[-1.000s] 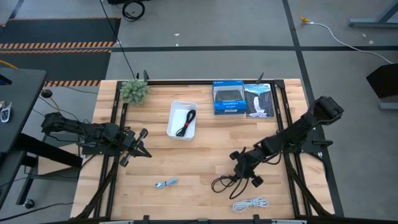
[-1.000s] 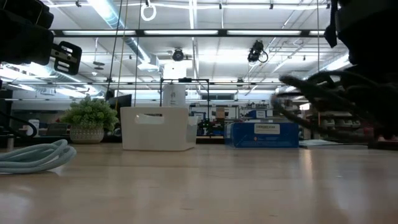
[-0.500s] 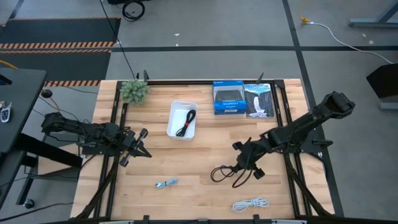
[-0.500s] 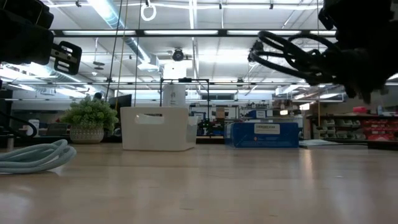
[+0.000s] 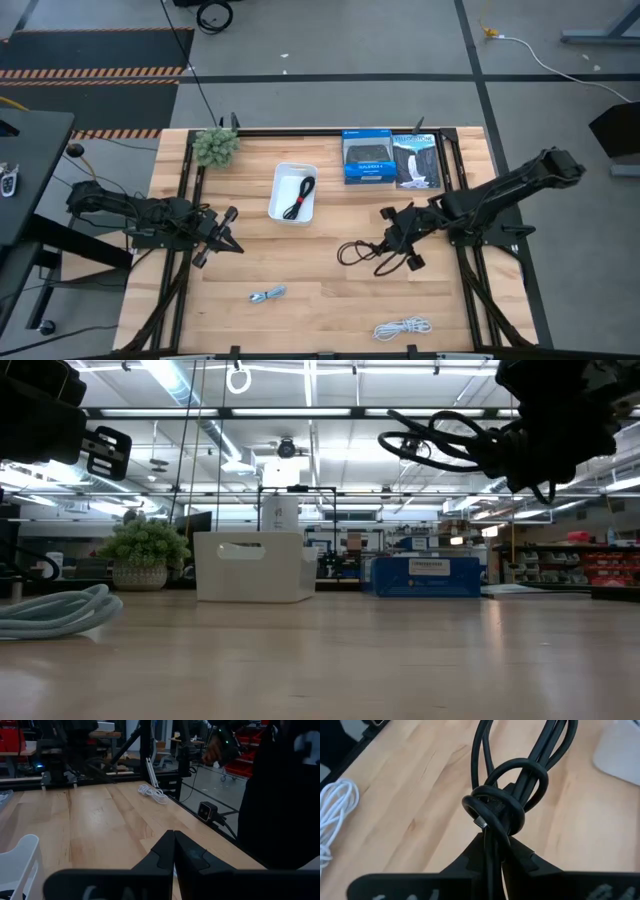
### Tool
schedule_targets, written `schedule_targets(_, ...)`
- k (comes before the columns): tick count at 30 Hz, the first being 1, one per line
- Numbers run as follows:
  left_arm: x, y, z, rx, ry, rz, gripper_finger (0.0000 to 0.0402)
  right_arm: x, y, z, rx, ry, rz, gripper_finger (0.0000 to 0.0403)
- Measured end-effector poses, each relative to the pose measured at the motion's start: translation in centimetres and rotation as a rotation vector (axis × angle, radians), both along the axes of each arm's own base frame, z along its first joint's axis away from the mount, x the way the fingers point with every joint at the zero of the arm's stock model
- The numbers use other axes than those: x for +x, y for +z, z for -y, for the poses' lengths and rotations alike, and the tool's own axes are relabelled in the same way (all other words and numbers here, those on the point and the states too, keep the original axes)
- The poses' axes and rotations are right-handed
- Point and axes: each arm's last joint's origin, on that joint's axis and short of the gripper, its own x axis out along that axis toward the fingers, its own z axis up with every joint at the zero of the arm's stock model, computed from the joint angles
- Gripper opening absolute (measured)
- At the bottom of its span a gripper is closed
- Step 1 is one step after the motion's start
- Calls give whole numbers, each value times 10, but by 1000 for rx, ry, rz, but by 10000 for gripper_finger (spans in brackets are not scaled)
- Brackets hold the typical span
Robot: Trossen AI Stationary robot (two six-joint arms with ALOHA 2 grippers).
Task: Pick and place USB-C Cables
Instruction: Put the black charger cable into the white bin
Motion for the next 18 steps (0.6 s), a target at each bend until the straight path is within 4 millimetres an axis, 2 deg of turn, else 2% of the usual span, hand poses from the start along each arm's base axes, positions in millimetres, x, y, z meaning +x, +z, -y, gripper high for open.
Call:
schedule_targets(12,0,0,0,0,0,1,11,-9,21,21,39,-105,99,44)
schedule_targets(18,0,0,0,0,0,1,11,-12,36,29,111,-160,202,44)
